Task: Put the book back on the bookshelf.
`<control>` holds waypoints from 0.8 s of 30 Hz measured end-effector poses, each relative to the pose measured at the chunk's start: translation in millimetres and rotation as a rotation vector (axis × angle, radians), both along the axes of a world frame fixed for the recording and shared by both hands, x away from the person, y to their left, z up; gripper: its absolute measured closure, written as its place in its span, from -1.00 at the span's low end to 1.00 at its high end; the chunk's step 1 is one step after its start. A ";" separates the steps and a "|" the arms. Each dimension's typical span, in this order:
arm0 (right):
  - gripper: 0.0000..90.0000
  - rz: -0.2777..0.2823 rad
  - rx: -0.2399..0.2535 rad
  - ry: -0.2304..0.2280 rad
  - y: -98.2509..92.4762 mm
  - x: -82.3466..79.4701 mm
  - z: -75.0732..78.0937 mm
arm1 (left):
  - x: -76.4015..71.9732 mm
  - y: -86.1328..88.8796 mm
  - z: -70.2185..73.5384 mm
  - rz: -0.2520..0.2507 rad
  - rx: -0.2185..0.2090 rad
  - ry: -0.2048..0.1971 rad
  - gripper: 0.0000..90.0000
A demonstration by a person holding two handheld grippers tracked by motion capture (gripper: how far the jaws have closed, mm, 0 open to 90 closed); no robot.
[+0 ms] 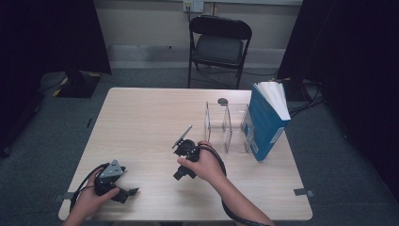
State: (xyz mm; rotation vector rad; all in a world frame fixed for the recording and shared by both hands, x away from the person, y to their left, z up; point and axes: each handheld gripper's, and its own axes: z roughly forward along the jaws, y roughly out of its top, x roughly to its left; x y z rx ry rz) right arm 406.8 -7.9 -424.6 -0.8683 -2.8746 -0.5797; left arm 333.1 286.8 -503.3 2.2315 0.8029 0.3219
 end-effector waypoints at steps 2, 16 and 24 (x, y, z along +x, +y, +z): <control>-0.54 0.010 -0.001 0.017 4.0 0.0 -3.8 | 0.0 0.0 0.0 0.000 0.000 0.000 -1.00; -0.54 0.031 0.025 0.035 23.4 0.4 -21.6 | 0.1 0.0 -0.1 -0.003 -0.001 0.001 -1.00; -0.53 0.042 0.022 0.024 32.6 -0.6 -32.7 | 0.1 0.0 -0.1 -0.003 -0.001 0.001 -1.00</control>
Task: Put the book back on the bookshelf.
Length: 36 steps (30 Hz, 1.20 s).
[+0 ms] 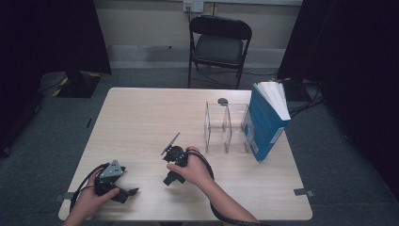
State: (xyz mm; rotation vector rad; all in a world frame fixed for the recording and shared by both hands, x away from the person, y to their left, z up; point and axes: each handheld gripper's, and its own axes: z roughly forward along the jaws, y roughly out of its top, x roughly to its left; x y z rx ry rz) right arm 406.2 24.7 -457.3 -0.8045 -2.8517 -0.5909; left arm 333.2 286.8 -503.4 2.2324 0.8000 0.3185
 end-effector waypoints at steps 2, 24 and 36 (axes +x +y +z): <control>-0.53 0.003 0.006 0.009 1.2 0.6 -2.6 | 0.0 0.0 0.0 -0.001 0.000 0.000 -1.00; -0.67 0.036 0.022 -0.103 10.8 -11.5 -13.2 | 0.0 0.0 0.0 0.000 0.000 0.000 -1.00; -0.73 0.048 0.062 -0.228 10.4 -24.7 -21.2 | 0.0 0.0 -0.2 -0.002 -0.004 0.002 -1.00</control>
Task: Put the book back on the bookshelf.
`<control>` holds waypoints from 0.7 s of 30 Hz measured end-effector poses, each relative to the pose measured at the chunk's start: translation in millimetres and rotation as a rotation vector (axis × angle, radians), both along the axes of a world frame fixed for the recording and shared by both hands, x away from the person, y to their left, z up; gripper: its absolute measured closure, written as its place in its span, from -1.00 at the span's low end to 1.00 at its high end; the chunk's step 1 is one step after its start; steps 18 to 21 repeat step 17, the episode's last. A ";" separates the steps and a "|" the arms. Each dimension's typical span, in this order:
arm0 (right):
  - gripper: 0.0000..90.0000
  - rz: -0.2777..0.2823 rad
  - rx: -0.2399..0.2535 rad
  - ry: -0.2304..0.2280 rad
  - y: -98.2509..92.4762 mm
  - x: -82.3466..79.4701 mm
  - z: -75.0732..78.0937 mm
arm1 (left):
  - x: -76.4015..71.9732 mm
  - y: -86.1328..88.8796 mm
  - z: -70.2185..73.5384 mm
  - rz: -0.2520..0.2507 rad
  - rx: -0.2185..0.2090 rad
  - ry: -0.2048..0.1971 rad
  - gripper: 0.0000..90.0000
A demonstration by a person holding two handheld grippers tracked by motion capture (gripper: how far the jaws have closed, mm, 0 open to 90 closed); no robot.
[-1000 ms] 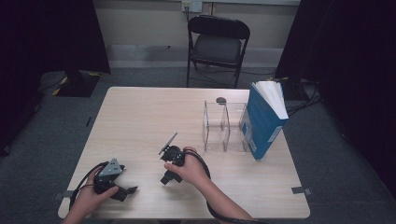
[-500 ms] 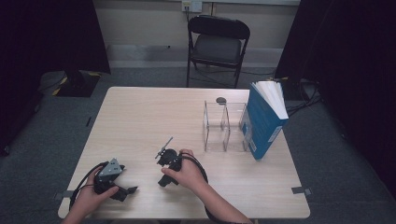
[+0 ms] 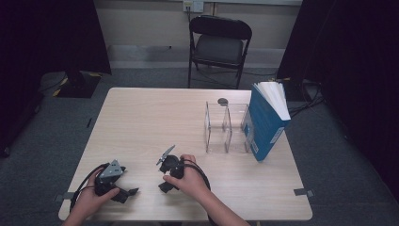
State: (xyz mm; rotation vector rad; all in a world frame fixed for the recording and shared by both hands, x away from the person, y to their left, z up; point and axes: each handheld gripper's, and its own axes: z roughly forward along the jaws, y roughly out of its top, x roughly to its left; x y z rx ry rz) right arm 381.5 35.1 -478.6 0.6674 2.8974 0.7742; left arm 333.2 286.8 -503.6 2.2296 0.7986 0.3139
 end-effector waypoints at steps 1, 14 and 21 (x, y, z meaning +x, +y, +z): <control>-0.73 0.004 0.000 -0.012 -0.3 -1.2 -0.6 | -0.1 -0.1 0.1 0.002 0.004 -0.001 -1.00; -0.76 0.011 0.096 -0.104 -9.0 -7.4 -10.1 | -0.1 0.0 0.1 0.002 0.004 -0.001 -1.00; -0.76 0.008 0.104 -0.103 -9.7 -7.9 -10.7 | -0.2 0.0 0.0 0.001 -0.001 0.001 -1.00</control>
